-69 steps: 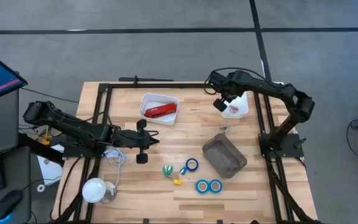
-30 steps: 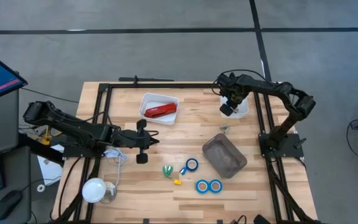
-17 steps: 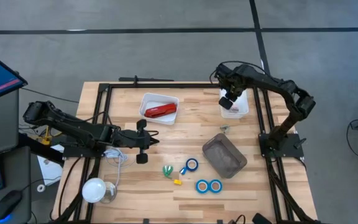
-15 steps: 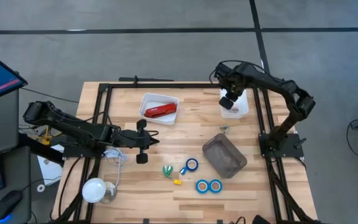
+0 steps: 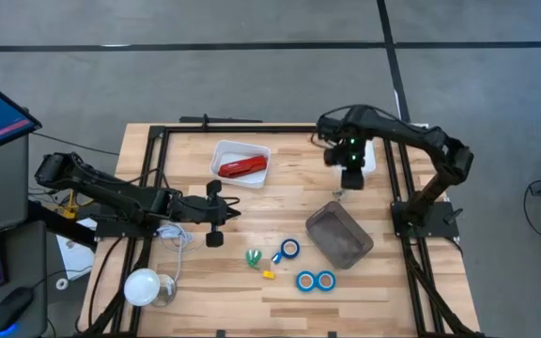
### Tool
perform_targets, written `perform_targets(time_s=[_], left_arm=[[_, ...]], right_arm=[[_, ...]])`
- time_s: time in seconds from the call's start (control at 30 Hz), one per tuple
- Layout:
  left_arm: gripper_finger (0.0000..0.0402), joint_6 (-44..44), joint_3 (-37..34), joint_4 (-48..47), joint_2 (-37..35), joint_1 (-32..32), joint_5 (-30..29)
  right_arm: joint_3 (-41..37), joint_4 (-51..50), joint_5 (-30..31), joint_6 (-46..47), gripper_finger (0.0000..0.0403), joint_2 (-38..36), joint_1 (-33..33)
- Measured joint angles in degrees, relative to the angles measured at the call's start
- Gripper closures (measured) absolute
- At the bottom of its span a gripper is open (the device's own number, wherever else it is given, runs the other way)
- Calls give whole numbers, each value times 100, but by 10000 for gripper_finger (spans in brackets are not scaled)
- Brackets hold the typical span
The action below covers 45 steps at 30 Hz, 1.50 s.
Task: Pick and place Stapler, Stapler remover, tape
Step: Put the gray staple remover into the right white bin
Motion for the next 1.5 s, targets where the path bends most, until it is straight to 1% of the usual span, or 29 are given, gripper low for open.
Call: perform_targets(time_s=[0.17,0.27,0.4,0.5,0.7,0.83,1.0,1.23,1.5], left_arm=[[400,0,0,0,0,0,-1],[400,0,0,2,0,0,-2],[400,103,0,2,0,0,-2],[400,340,0,4,0,0,-27],[400,416,0,7,0,2,-374],[400,717,0,9,0,0,-549],[400,853,0,11,0,2,-961],[400,855,1,12,0,2,-970],[400,846,0,13,0,2,-970]], right_arm=[[-226,97,44,55,360,0,475],[-354,127,53,68,371,2,653],[-511,295,404,-74,394,2,834],[-651,650,514,-293,401,0,798],[-884,1395,718,-996,402,4,635],[-1049,1431,747,-1222,402,2,507],[-1439,1745,1222,-1551,403,2,446],[-1889,2589,1193,-1511,403,4,573],[-1912,3082,1174,-1310,396,4,682]])
